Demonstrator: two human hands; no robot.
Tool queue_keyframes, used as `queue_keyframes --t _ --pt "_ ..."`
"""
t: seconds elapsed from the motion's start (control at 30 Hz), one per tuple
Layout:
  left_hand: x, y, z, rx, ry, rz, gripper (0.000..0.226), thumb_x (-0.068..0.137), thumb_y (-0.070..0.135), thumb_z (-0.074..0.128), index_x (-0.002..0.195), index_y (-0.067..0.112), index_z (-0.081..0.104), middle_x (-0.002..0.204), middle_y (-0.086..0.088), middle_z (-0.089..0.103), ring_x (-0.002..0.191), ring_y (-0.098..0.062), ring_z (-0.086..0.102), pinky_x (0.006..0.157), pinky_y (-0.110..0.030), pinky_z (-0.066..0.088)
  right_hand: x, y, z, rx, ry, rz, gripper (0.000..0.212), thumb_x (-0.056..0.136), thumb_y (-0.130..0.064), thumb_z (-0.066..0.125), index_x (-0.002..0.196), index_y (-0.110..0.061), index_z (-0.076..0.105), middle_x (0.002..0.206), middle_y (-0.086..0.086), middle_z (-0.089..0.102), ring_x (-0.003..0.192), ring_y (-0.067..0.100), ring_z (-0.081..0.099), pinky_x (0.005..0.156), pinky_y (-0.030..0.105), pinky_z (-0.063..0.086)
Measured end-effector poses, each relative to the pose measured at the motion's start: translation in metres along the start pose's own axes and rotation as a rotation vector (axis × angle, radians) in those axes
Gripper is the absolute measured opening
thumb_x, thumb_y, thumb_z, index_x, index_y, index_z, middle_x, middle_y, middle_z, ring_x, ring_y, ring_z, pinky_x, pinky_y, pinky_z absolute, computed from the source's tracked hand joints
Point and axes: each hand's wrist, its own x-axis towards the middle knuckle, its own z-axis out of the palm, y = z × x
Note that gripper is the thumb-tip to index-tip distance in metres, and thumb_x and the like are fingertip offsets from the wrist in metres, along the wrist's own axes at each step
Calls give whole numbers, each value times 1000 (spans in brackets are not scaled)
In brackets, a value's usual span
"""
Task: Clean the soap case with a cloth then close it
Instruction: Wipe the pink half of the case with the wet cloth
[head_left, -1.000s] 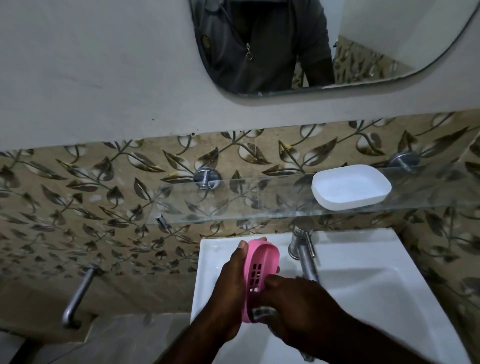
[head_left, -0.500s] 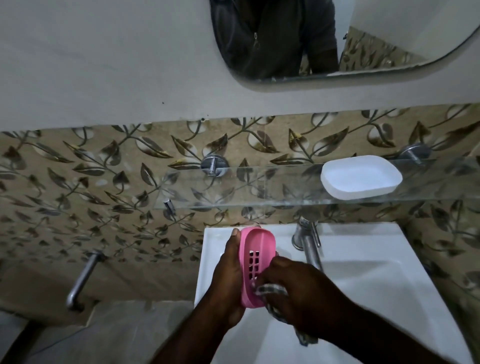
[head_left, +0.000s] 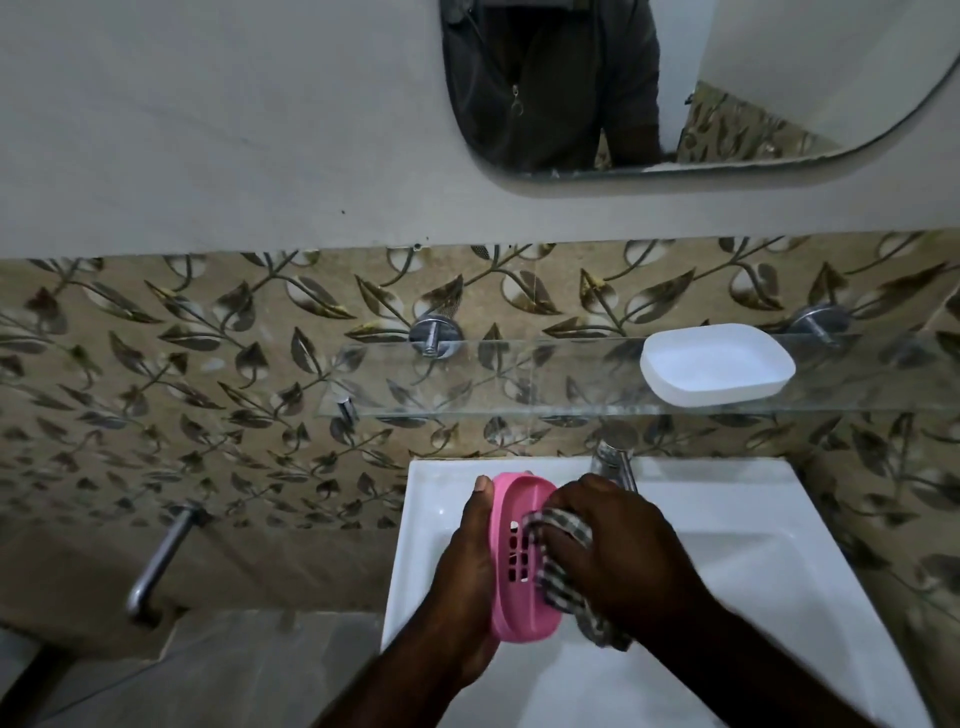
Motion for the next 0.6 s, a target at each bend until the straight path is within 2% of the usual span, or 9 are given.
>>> queue_keyframes --t 0.1,0.2,0.27,0.37,0.43,0.47,0.6 --pt "-3 2 2 -31 -38 12 75 88 69 33 122 10 65 116 -17 71 107 -31 68 93 -44 50 -4 -10 4 70 99 45 22 80 -45 52 86 -28 64 82 -8 60 76 10 59 69 29 46" --pt "-6 5 -2 -107 -39 16 78 85 71 39 112 5 72 111 -22 70 98 -35 70 89 -44 52 -31 -21 8 174 -77 16 22 76 -47 55 90 -32 63 86 -13 61 78 4 59 69 23 45" --pt "-10 4 -1 -132 -54 20 76 84 70 40 102 6 77 112 -24 69 97 -36 69 91 -45 52 -33 -16 4 167 -147 -25 20 76 -45 57 92 -34 65 87 -15 62 80 3 60 71 24 47" --pt "-15 -3 5 -97 -45 32 74 87 68 34 106 10 76 115 -20 70 101 -33 70 88 -44 54 -12 -6 -8 89 3 33 18 80 -42 57 85 -27 66 83 -10 65 80 11 62 73 31 48" --pt "-16 -7 7 -64 -17 58 74 88 67 34 121 10 68 120 -19 68 110 -33 66 94 -47 51 -7 -5 -11 91 127 69 16 79 -39 57 80 -25 64 78 -8 64 76 13 62 70 32 48" --pt "-16 -7 7 -63 -13 58 74 88 68 35 122 11 66 121 -19 68 112 -34 65 97 -47 50 -12 -8 -10 92 120 68 16 79 -39 57 81 -25 64 79 -8 64 76 12 61 70 32 48" --pt "-18 -4 2 -130 -25 61 68 81 69 45 101 14 78 117 -26 67 106 -38 65 104 -52 45 -46 -21 -3 227 -236 26 29 72 -51 54 96 -36 61 85 -16 64 81 3 62 74 25 49"
